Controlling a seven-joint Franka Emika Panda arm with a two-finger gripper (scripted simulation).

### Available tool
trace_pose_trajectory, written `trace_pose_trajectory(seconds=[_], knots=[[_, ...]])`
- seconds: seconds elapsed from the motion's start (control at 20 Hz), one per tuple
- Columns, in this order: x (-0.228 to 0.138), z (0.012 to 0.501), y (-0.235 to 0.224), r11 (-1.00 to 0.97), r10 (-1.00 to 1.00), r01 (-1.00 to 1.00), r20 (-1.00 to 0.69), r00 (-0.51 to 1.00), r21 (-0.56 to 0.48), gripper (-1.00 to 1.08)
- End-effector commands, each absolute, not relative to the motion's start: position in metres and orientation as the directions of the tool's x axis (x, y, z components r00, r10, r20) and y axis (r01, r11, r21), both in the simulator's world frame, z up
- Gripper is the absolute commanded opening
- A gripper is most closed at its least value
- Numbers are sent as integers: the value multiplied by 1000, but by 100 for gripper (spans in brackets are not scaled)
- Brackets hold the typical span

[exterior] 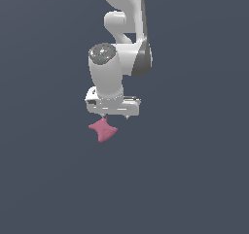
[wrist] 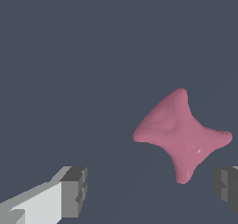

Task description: Pick up the object and move it to a goal position.

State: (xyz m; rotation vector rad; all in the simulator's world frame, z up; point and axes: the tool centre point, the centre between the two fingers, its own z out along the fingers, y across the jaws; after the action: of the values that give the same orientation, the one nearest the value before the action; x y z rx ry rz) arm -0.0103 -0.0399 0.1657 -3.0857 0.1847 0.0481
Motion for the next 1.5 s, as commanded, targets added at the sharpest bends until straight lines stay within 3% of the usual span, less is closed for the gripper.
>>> trace_pose_trajectory(seconds=[0.0, 0.7, 1.45], knots=[[-11, 167, -42, -991, -123, -124, -36, 992, -51, 100], [-12, 154, -52, -999, -17, -18, -27, 999, -42, 100], [-18, 113, -85, -946, 322, 322, -10, 947, -18, 100]])
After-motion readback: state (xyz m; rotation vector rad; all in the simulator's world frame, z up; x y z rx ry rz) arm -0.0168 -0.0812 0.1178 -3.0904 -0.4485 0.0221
